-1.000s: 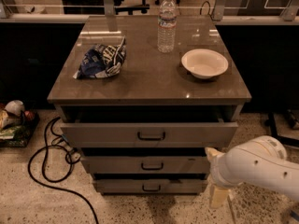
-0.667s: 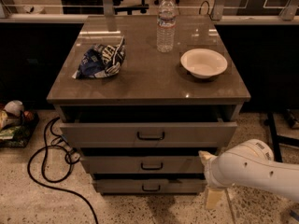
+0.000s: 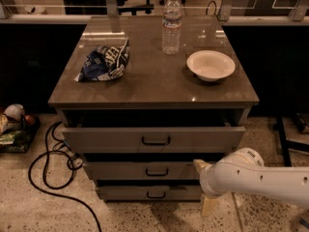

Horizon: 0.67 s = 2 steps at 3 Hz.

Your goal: Open middle drawer

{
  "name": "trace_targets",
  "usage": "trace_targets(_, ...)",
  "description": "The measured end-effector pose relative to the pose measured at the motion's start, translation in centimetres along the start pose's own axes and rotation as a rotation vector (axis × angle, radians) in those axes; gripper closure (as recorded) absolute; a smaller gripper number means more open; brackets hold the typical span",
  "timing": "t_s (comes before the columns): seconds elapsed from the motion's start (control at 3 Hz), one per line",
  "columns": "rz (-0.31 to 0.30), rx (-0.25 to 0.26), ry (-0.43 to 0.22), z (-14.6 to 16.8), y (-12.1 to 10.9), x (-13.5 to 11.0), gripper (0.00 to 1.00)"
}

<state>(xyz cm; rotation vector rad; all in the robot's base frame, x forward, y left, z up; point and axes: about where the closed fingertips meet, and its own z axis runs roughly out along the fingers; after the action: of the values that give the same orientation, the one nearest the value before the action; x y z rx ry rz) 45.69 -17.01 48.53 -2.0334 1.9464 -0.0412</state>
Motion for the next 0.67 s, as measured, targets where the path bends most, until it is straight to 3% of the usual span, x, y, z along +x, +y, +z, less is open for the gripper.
trace_targets(0.33,0.004,0.067,-0.018,1.55,-2.12,-0.65,0.0)
trace_targets(0.67,0.004,0.067,-0.018,1.55,-2.12,-0.65,0.0)
